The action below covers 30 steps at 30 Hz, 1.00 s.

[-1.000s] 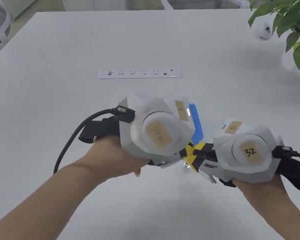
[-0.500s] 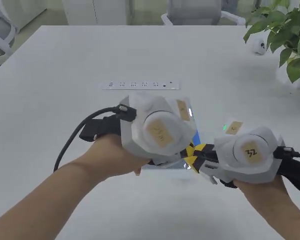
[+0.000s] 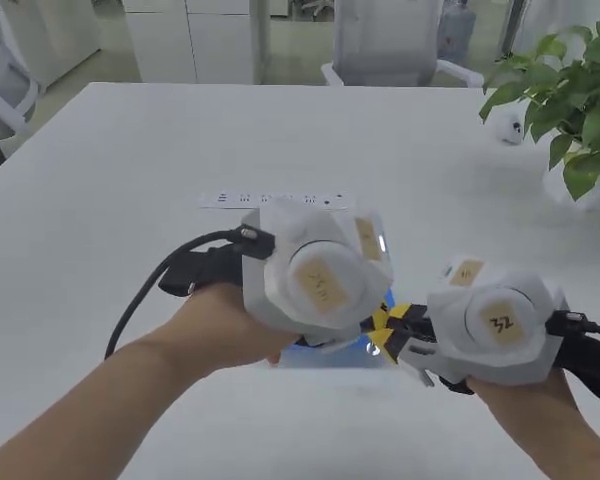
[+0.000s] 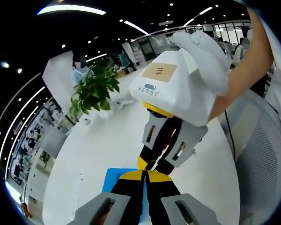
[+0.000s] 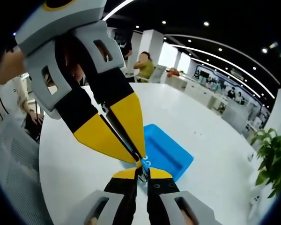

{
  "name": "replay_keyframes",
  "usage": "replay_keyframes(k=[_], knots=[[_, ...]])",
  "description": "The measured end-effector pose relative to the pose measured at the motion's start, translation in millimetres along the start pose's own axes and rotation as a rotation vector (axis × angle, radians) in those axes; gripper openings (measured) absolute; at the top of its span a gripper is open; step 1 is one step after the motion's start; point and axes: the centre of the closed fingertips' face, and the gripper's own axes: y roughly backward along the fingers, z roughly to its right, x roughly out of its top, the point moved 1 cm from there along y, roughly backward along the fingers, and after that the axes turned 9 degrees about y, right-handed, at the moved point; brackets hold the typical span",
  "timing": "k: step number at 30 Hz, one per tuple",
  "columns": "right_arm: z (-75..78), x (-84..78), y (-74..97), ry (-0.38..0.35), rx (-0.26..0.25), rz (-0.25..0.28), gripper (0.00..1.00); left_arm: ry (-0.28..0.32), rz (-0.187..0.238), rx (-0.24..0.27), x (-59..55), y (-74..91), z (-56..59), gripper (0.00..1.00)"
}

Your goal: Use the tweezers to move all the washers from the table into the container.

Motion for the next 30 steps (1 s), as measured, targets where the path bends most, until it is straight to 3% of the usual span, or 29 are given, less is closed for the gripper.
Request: replay_keyframes(k=[14, 30], knots=[[17.0, 13.5, -7.3, 0.033, -0.015, 0.012, 0.03, -0.023, 0.002, 0.034, 4.7, 3.5, -17.7, 0.00], [25.3, 7.9, -25.9, 0.041, -0.003, -0.002, 0.03, -0.005, -0.012, 0.043, -6.3, -8.7, -32.4, 0.00]])
